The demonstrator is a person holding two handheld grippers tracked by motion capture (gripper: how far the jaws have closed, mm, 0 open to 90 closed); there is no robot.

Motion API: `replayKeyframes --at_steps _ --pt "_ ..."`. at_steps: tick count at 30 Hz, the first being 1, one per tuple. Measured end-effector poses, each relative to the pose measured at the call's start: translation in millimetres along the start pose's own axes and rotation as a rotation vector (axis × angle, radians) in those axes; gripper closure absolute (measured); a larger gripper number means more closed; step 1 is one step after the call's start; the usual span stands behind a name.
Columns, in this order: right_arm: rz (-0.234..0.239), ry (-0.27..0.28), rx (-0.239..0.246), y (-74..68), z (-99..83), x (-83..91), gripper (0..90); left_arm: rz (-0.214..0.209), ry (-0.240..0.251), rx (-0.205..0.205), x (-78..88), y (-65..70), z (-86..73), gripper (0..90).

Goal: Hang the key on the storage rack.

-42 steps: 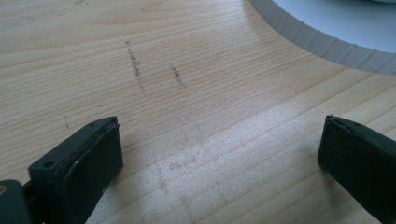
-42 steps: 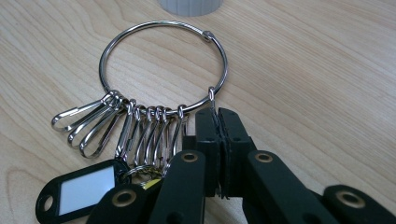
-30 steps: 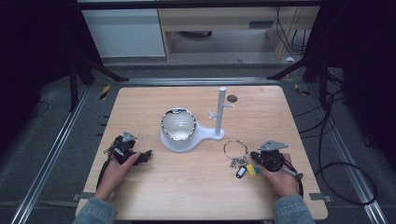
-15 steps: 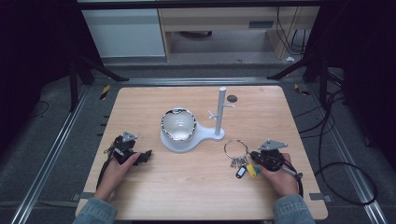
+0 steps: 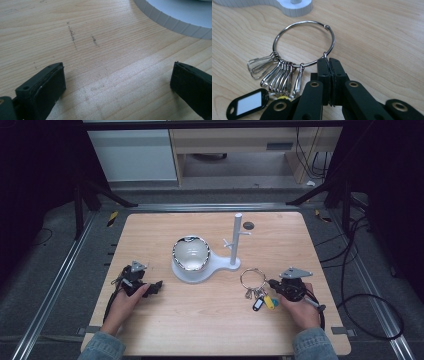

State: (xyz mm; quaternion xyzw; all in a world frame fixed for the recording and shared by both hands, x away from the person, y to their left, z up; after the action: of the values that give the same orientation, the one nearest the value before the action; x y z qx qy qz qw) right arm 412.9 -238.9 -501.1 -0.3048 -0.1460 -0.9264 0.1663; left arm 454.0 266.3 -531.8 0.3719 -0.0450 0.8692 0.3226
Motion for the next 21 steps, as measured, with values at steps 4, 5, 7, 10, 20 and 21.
replayKeyframes --at_steps 4,5,7,10,20,21 --pt "-0.001 0.033 -0.014 -1.0 4.5 5.8 88.7 0.0 0.003 0.002 -0.2 0.2 0.0 0.0" --pt "-0.001 0.046 -0.013 -1.0 6.2 7.6 88.8 0.0 0.001 0.0 0.0 0.0 0.0 0.0" --pt "0.0 0.06 -0.02 -1.3 8.2 10.1 88.8 0.0 0.003 0.002 -0.2 0.1 0.0 0.0" --pt "0.011 0.101 -0.038 -2.4 13.7 16.8 88.8 0.0 0.0 0.001 0.0 0.0 0.0 0.0" --pt "0.026 0.175 -0.045 -8.3 27.6 31.8 88.8 0.0 0.0 -0.001 0.0 -0.1 0.0 0.0" --pt "0.027 0.183 -0.048 -9.2 29.7 33.6 88.8 0.0 0.0 -0.001 0.0 -0.1 0.0 0.0"
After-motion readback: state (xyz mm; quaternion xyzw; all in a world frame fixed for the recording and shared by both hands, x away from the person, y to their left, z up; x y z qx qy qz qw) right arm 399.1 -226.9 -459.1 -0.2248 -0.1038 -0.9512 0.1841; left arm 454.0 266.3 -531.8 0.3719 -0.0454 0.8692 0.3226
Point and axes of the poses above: each handheld gripper's, and its own axes: x roughly backward along the jaws, z roughly out of its top, y roughly to its right, the point moved 2 cm from there along -x, roughly forward along the jaws, and after that the axes turned 13 degrees about -z, right-handed, at the moved point
